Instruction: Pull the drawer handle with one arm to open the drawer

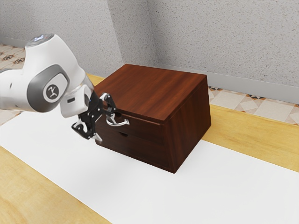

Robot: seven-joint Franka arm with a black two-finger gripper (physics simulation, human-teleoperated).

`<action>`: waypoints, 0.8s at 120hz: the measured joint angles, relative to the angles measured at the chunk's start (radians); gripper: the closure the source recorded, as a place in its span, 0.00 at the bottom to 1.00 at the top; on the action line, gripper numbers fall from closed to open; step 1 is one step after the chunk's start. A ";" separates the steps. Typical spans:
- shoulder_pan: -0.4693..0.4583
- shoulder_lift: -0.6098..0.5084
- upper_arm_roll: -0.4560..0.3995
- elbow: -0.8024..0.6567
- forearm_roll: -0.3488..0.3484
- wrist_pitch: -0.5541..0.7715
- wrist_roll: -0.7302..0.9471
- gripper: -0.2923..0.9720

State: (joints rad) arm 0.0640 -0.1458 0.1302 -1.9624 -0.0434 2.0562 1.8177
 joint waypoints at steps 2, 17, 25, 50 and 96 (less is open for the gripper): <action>0.000 -0.001 0.000 0.000 0.000 0.000 0.000 0.46; -0.001 -0.007 0.000 -0.002 0.001 0.004 -0.002 0.52; -0.002 -0.009 0.000 -0.003 0.000 0.006 -0.002 0.55; -0.001 -0.036 0.000 -0.029 -0.001 0.012 -0.005 0.62; -0.004 -0.117 0.000 -0.107 -0.001 0.030 -0.014 0.68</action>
State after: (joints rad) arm 0.0602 -0.2626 0.1298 -2.0695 -0.0448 2.0860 1.8038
